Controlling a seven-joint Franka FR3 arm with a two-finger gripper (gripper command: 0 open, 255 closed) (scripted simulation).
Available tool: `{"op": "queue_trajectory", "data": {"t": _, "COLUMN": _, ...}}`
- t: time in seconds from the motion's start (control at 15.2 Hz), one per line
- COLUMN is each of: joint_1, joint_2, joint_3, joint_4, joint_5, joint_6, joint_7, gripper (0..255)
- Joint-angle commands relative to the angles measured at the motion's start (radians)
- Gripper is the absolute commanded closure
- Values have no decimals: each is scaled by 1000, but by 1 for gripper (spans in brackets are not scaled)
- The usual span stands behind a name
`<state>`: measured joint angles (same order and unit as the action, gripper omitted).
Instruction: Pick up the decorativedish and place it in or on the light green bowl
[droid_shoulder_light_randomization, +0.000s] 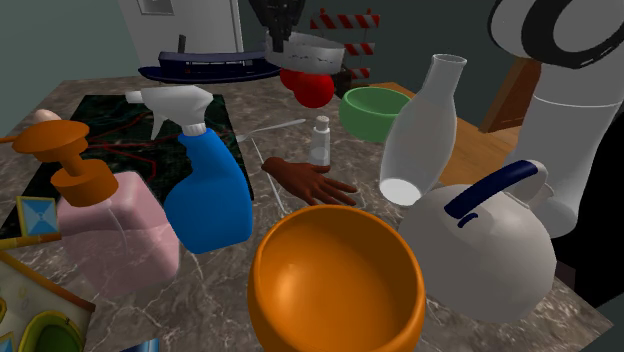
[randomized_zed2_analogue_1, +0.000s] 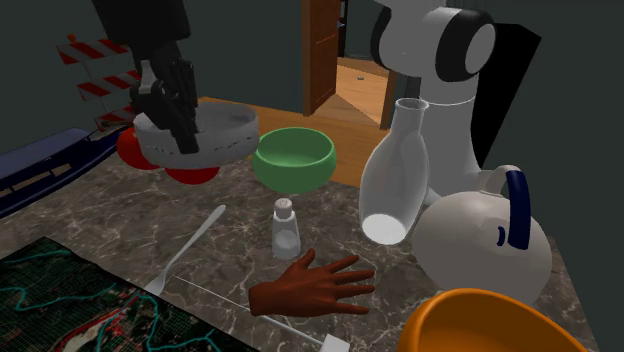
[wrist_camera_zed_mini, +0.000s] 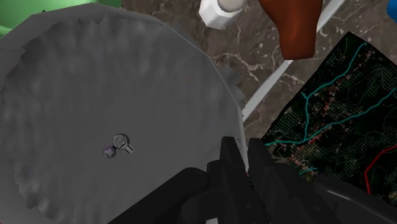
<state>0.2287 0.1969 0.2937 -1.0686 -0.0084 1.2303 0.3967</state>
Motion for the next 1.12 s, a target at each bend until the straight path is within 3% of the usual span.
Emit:
{"op": "queue_trajectory", "data": {"t": 0.0, "joint_1": -26, "joint_2": -79, "joint_3": -9, "joint_4": -90, "joint_5": 24, "joint_6": 13, "joint_7": -24, "gripper": 255}}
{"op": "queue_trajectory", "data": {"t": 0.46, "joint_1": -91, "joint_2": -375, "joint_3": -75, "joint_4": -396, "joint_5": 95, "joint_6": 28, "joint_7": -138, "gripper": 255}}
{"op": "queue_trajectory", "data": {"t": 0.86, "joint_1": -115, "joint_2": -575, "joint_3": -146, "joint_4": -558, "joint_5": 109, "joint_6": -15, "joint_7": -231, "gripper": 255}}
{"op": "queue_trajectory", "data": {"t": 1.06, "joint_1": -113, "joint_2": -601, "joint_3": -147, "joint_4": -627, "joint_5": 111, "joint_6": 28, "joint_7": -236, "gripper": 255}}
